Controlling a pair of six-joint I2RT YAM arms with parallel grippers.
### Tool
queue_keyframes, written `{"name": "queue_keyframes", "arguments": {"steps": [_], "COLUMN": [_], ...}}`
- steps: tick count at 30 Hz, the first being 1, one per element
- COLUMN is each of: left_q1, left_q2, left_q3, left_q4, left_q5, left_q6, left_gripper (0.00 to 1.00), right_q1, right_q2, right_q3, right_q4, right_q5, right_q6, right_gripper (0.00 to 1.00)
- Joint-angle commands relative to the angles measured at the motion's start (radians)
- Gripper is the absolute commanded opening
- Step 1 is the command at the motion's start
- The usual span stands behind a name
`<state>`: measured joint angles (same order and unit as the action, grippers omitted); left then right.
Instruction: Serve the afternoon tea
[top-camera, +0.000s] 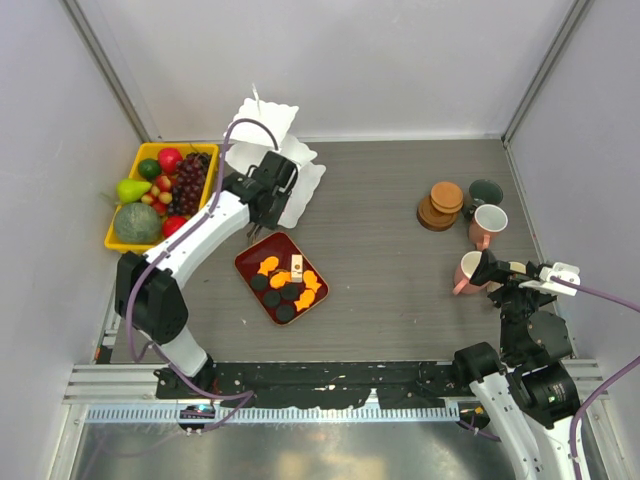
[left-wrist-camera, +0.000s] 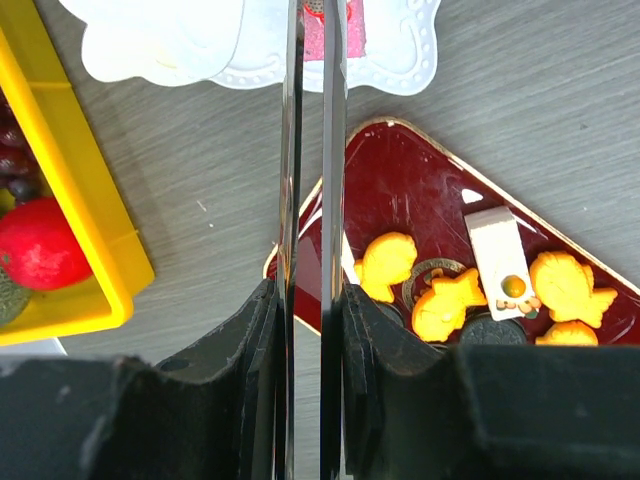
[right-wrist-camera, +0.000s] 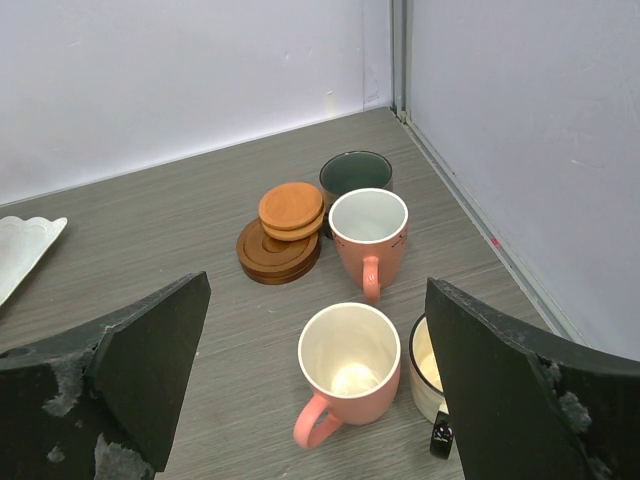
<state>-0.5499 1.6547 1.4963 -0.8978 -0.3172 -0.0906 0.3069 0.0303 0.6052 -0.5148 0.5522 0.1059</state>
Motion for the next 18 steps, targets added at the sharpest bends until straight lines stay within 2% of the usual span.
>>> {"name": "queue_keyframes", "arguments": {"steps": [1,18], "left_q1": [-0.005,-0.039], "left_q2": [-0.010,-0.049], "left_q3": [-0.013,-0.154], "left_q4": [0.134,0.349], "left_q5": [-0.048,-0.098], "left_q6": [0.049,0.086], "left_gripper": [0.30,0.30], "right_q1": [0.005,0.003], "right_q2": [0.006,0.013], "right_q3": [0.001,0.001], "right_q4": [0.048,0.048], "right_q5": [0.003,0.006], "right_q6": [-0.014,-0.014], "right_gripper": [0.95,0.96]}}
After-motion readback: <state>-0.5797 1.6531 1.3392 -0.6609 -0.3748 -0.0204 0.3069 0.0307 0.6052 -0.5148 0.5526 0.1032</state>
